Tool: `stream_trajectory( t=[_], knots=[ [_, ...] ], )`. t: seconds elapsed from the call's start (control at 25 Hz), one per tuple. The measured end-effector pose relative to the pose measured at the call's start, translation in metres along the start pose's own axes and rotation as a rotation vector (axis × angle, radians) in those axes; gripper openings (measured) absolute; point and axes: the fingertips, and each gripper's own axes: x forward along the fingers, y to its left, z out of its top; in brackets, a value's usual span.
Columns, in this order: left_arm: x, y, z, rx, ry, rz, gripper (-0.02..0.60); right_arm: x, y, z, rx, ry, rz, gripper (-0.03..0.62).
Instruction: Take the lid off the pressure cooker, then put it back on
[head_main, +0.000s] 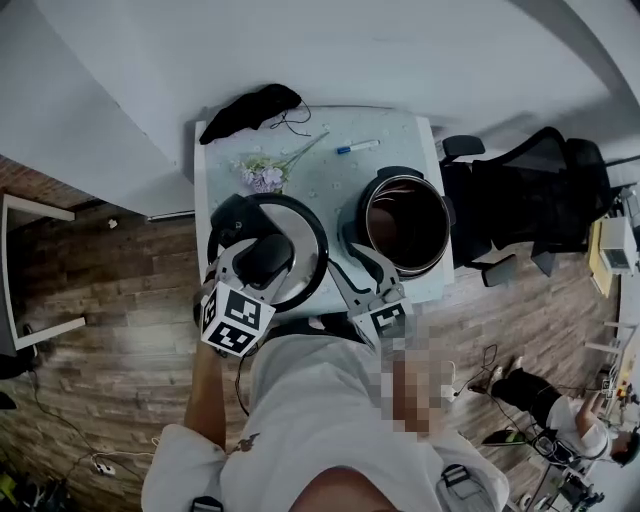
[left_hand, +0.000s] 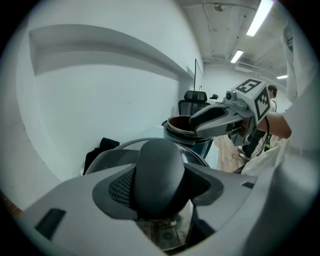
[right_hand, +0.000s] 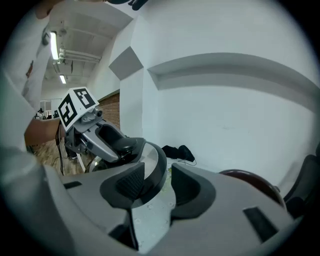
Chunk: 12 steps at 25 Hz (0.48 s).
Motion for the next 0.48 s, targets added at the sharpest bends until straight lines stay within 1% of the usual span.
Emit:
stream_trajectory(
  t=[0.24, 0.48],
  knots=[
    [0.005, -0.005, 0.046, 0.041, -0.009, -0.054, 0.273, -0.024, -0.027, 0.012, -0.024, -0.018, -0.059, 0.172],
    [0.024, -0.019, 0.088, 0.115, -0.023, -0.111, 0.273, -0.044, -0.058, 0.015, -0.022, -0.02, -0.107, 0.173]
  ],
)
